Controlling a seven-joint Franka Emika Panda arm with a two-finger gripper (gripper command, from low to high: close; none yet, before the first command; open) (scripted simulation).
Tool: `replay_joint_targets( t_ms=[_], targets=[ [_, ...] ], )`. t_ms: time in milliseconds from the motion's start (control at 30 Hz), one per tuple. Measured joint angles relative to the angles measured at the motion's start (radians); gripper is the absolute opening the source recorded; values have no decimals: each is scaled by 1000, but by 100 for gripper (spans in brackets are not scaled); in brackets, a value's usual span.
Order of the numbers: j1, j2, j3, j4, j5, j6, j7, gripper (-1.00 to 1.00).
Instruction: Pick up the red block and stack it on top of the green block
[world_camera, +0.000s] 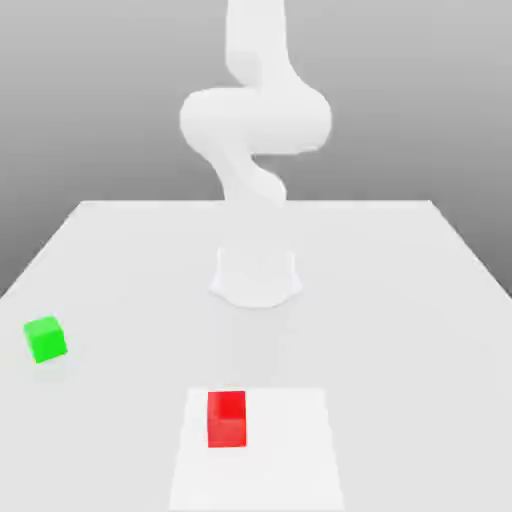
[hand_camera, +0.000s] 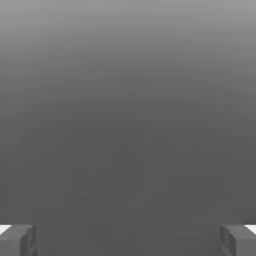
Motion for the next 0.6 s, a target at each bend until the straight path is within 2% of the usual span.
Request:
replay_joint_targets(
  t_ms=[333, 600],
  targets=[
    [-39, 379, -13, -212, -59, 220, -28, 0],
    [-49, 667, -43, -378, -14, 393, -115, 0]
  ],
)
